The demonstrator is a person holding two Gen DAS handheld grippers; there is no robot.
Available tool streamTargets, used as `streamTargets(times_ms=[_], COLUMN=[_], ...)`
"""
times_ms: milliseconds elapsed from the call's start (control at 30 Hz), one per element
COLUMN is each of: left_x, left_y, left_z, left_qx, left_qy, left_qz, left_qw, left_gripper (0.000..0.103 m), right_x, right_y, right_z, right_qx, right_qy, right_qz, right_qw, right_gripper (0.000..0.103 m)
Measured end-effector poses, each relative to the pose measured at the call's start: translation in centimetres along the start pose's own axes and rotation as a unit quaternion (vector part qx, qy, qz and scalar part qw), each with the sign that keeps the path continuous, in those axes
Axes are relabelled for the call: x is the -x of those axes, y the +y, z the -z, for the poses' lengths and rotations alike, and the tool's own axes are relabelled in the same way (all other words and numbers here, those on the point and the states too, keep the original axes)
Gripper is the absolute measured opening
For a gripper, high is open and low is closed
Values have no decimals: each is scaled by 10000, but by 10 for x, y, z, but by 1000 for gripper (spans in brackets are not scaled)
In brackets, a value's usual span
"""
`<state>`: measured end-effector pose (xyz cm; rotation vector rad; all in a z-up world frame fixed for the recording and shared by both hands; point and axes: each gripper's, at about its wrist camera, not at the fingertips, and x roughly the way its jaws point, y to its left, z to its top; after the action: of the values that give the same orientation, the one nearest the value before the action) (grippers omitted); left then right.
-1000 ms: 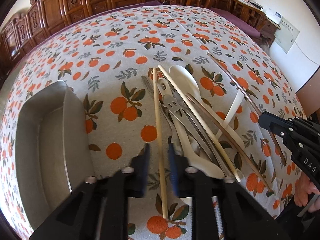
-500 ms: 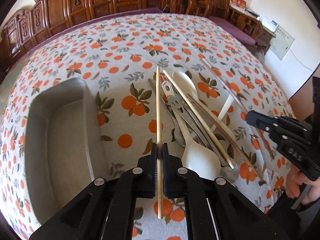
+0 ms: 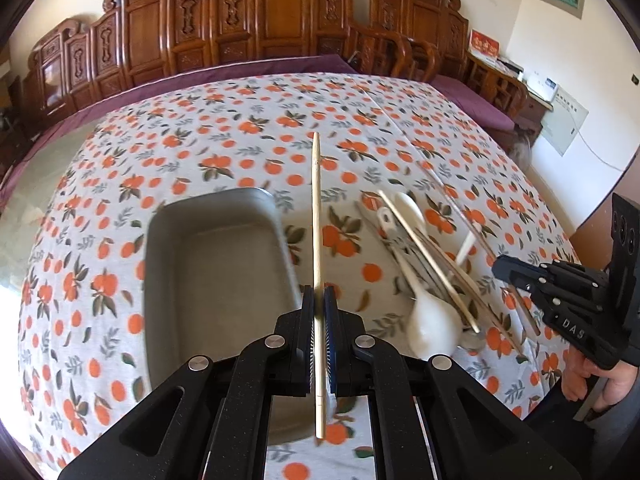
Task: Organize utensils
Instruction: 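Carry the stick into the grey tray with the left tool while the right tool drops its chopstick there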
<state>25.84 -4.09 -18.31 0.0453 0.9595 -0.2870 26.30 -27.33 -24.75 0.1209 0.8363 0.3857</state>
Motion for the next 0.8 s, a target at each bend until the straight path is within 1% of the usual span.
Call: streamTargets(times_ms=[133, 300, 433, 567, 667, 800], left_x=[0, -2, -1, -2, -10, -25], left_y=[18, 39, 54, 65, 73, 83], left_z=[4, 13, 19, 23, 26, 30], left_qx=[120, 309, 506, 539, 528, 600], left_qy=[-57, -115, -103, -100, -6, 283], left_qz=[2, -3, 122, 10, -130, -190], left_qw=[9999, 9995, 9986, 9985, 9985, 9976], left_gripper=[4, 4, 4, 4, 4, 4], right_x=[1, 0, 0, -3, -7, -14], right_y=[14, 42, 67, 87, 100, 117], right_z=[-8, -15, -22, -30, -35, -39], right_qx=[49, 246, 463, 566, 545, 508], right_qy=[-14, 20, 32, 45, 36, 20], right_qz=[-4, -16, -27, -64, -75, -138], right_qw=[10000, 9997, 9989, 9984, 9985, 9986], right_gripper=[6, 6, 6, 6, 6, 6])
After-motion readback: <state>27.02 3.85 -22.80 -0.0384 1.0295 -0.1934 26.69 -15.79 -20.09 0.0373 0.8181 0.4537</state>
